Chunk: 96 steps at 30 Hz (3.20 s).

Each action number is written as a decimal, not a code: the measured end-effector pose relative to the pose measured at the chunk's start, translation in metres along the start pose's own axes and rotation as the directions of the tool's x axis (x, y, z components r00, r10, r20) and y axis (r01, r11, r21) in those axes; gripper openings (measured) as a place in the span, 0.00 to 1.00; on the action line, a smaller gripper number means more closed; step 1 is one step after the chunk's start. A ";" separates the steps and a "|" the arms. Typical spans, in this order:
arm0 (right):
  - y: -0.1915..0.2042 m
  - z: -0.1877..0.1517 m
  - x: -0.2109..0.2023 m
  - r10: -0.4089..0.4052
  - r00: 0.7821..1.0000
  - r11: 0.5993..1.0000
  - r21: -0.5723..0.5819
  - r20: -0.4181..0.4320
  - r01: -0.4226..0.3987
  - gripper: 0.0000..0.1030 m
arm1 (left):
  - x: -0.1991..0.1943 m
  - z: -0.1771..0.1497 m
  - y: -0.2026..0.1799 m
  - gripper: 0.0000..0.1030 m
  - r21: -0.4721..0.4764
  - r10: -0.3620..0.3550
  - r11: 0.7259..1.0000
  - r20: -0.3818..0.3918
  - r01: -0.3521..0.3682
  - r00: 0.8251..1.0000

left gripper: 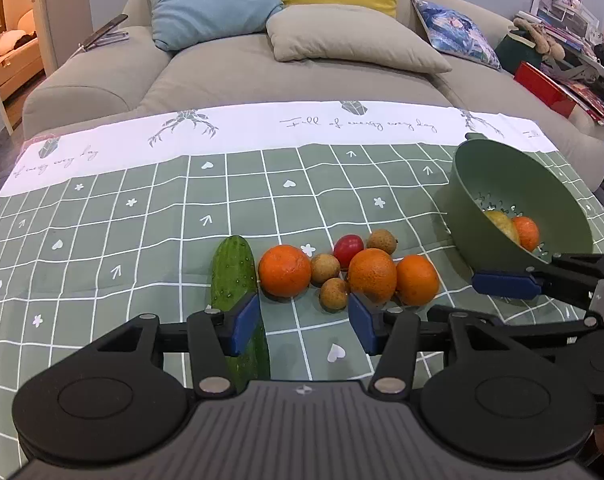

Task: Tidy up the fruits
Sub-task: 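Grasp an orange with the left tool while the right tool grasps another orange, then carry both oranges over the green colander and open both tools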

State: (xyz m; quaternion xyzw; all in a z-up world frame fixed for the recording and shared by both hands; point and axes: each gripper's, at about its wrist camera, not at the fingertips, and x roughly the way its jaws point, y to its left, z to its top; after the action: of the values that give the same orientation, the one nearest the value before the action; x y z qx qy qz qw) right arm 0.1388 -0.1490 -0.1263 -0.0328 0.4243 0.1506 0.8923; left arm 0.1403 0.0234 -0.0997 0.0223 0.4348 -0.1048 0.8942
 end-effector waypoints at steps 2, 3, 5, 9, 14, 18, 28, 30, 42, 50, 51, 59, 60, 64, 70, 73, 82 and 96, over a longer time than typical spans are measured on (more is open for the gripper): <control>-0.001 0.003 0.006 -0.005 1.000 1.000 -0.004 -0.005 0.005 0.41 | 0.004 0.001 0.000 0.59 -0.010 -0.039 0.999 -0.002 0.039 0.999; 0.000 0.004 0.010 -0.008 1.000 1.000 -0.011 -0.007 0.008 0.39 | 0.006 0.001 -0.001 0.59 -0.008 -0.052 0.999 -0.002 0.052 0.999; 0.000 0.005 0.017 -0.017 1.000 0.999 -0.027 -0.014 0.016 0.38 | 0.010 0.001 -0.005 0.59 -0.002 -0.064 0.998 -0.009 0.064 0.998; 0.001 0.005 0.032 -0.035 0.999 0.998 -0.054 -0.027 0.034 0.37 | 0.017 0.000 -0.011 0.59 0.002 -0.094 0.996 -0.023 0.094 0.995; -0.003 0.006 0.045 -0.018 0.999 0.999 -0.039 -0.046 0.016 0.37 | 0.025 0.003 -0.015 0.58 -0.009 -0.116 0.993 -0.036 0.116 0.993; -0.004 0.006 0.050 -0.018 0.999 0.999 -0.045 -0.044 0.016 0.30 | 0.030 0.006 -0.018 0.58 0.001 -0.121 0.993 -0.043 0.122 0.992; -0.005 0.000 0.042 -0.036 0.997 0.997 -0.071 -0.067 0.032 0.29 | 0.053 0.015 -0.033 0.58 0.021 -0.129 0.991 -0.071 0.131 0.989; -0.007 -0.002 0.041 -0.032 0.997 0.997 -0.067 -0.068 0.027 0.29 | 0.058 0.017 -0.036 0.57 0.023 -0.122 0.992 -0.077 0.124 0.990; -0.010 -0.005 0.035 -0.019 0.998 0.998 -0.065 -0.066 0.015 0.29 | 0.065 0.019 -0.040 0.38 0.006 -0.104 0.994 -0.097 0.105 0.990; -0.011 -0.002 0.012 0.046 0.996 0.997 -0.056 -0.075 -0.050 0.27 | 0.033 0.012 -0.035 0.38 -0.038 -0.120 0.992 -0.093 0.117 0.988; -0.010 -0.002 0.009 0.054 0.996 0.996 -0.060 -0.076 -0.059 0.27 | 0.029 0.012 -0.035 0.38 -0.044 -0.122 0.992 -0.093 0.119 0.988; -0.012 -0.018 -0.014 0.076 0.991 0.991 -0.100 -0.112 -0.088 0.22 | 0.002 0.001 -0.042 0.38 -0.050 -0.159 0.987 -0.124 0.154 0.979; -0.014 -0.023 -0.015 0.074 0.990 0.992 -0.091 -0.120 -0.086 0.12 | 0.001 -0.003 -0.044 0.38 -0.045 -0.164 0.986 -0.136 0.159 0.977; -0.022 -0.038 -0.023 0.089 0.986 0.994 -0.049 -0.141 -0.097 0.19 | 0.003 -0.022 -0.053 0.38 -0.025 -0.174 0.985 -0.193 0.173 0.966; -0.024 -0.052 -0.019 0.120 0.980 0.992 -0.018 -0.159 -0.125 0.32 | 0.008 -0.040 -0.052 0.38 -0.052 -0.164 0.986 -0.228 0.157 0.960; -0.021 -0.052 -0.014 0.139 0.980 0.989 -0.036 -0.143 -0.146 0.33 | 0.009 -0.042 -0.045 0.39 -0.093 -0.177 0.983 -0.236 0.159 0.955; -0.016 -0.053 -0.003 0.157 0.983 0.983 -0.075 -0.100 -0.165 0.38 | 0.019 -0.049 -0.027 0.44 -0.236 -0.281 0.945 -0.239 0.225 0.929; -0.025 -0.043 -0.028 0.146 0.985 0.987 -0.050 -0.089 -0.150 0.36 | -0.005 -0.030 -0.029 0.42 -0.236 -0.281 0.942 -0.174 0.237 0.944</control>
State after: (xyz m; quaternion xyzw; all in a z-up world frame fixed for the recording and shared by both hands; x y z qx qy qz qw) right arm 0.0976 -0.1875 -0.1343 -0.0330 0.4587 0.2270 0.8585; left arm 0.1080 -0.0004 -0.1131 -0.1199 0.5325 -0.1723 0.8200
